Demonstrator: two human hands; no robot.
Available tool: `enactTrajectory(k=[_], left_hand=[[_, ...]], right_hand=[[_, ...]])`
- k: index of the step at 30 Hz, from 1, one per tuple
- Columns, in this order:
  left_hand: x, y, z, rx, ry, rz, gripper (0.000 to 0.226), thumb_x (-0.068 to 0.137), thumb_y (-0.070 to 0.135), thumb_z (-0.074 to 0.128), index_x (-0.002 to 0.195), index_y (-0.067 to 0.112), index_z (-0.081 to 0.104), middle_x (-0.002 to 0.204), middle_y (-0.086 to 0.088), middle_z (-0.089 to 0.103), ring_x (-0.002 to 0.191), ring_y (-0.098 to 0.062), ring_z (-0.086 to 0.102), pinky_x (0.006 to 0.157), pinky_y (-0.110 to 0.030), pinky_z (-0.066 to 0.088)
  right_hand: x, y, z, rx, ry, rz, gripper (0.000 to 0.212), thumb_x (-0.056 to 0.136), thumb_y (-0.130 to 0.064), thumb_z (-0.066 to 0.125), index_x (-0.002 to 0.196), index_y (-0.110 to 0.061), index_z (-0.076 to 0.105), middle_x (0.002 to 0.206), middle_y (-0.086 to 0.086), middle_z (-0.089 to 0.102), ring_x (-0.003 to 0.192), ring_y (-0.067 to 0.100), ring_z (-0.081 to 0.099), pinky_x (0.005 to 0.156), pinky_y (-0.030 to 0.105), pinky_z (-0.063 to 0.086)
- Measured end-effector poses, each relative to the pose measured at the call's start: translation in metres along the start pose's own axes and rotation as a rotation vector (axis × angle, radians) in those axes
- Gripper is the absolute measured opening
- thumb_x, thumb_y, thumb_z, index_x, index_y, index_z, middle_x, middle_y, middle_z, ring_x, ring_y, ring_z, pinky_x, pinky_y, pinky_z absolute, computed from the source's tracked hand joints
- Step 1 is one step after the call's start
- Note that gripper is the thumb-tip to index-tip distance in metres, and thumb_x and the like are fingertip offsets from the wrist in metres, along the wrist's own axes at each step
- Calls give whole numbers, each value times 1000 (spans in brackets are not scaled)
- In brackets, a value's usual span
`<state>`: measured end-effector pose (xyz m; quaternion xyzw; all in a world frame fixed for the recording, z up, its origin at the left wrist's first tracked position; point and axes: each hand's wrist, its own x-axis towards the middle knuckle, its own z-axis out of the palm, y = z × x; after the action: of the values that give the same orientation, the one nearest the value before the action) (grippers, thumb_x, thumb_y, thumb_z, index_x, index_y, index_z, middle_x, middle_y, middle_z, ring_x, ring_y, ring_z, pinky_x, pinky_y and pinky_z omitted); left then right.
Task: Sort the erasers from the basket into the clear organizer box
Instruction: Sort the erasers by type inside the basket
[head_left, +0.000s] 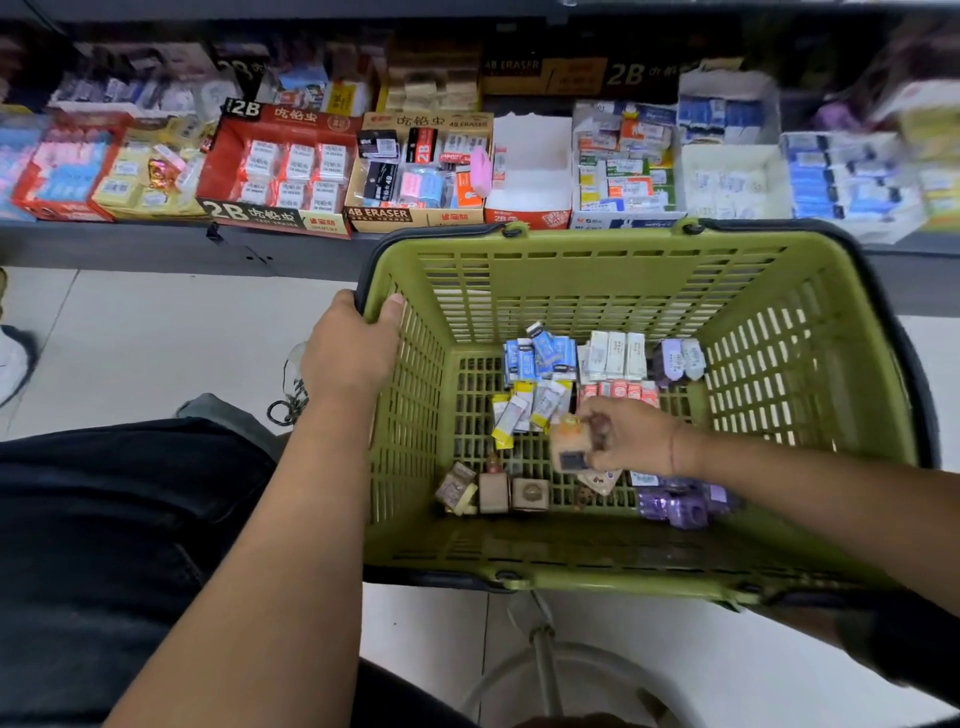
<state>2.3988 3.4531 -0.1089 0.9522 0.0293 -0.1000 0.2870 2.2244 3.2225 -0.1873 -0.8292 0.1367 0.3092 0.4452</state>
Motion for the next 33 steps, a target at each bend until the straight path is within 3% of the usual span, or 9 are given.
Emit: enactTrajectory(k=[3,8,12,15,19,23,26,30,33], left_hand=[[0,1,0,0,3,9,34,92,52,48,101,20,54,82,6,52,83,-22,48,76,-34,38],[1,1,0,23,9,9,45,92,53,47,113,15,57,93,2,58,89,-25,54,75,-34,40],[1,1,0,34,4,7,49,92,54,47,118,13,56,104,-4,63,101,-30,58,79,-37,43],[1,1,1,42,10,8,47,92,53,47,114,14,57,96,0,60,96,-29,57,76,-35,41],[2,1,0,42,7,16,46,92,53,47,114,14,57,99,-3,62,94,-28,57,77,-36,43],[2,0,0,47,9,14,46,92,53,47,115,14,57,96,-1,60,95,-29,57,76,-36,43],[1,1,0,48,8,9,45,92,53,47,113,14,57,94,1,57,90,-26,54,75,-34,40],[1,0,0,48,3,10,44,92,53,47,113,15,56,93,2,57,87,-24,51,74,-34,40],[1,0,0,47,14,11,44,92,53,47,111,15,56,91,2,56,85,-24,50,73,-34,38]], right_hand=[[6,7,17,-50,85,11,41,75,-6,73,108,-16,51,88,-1,56,81,17,57,69,28,46],[15,10,40,-347,159,-6,35,78,-10,71,106,-16,50,95,2,58,82,17,56,66,24,39],[14,12,43,-558,67,-26,38,78,-12,69,110,-16,49,118,4,51,97,23,57,74,30,48],[11,13,44,-683,-1,-27,41,80,-18,69,115,-12,49,124,5,48,103,25,56,72,30,45],[10,7,43,-703,-55,1,31,85,-18,64,113,-9,54,120,8,53,105,24,56,78,29,45],[8,-5,39,-734,-114,75,19,89,-21,59,103,-7,61,108,11,62,96,24,61,73,28,47],[6,-8,39,-752,-108,82,24,90,-22,58,108,-6,61,113,12,60,99,24,60,75,28,47],[-2,-3,42,-649,-105,-13,56,89,-20,58,140,-14,35,137,9,40,118,27,50,90,32,46],[-7,0,42,-645,-163,-58,60,89,-22,57,144,-22,30,136,6,40,120,27,48,94,35,47]])
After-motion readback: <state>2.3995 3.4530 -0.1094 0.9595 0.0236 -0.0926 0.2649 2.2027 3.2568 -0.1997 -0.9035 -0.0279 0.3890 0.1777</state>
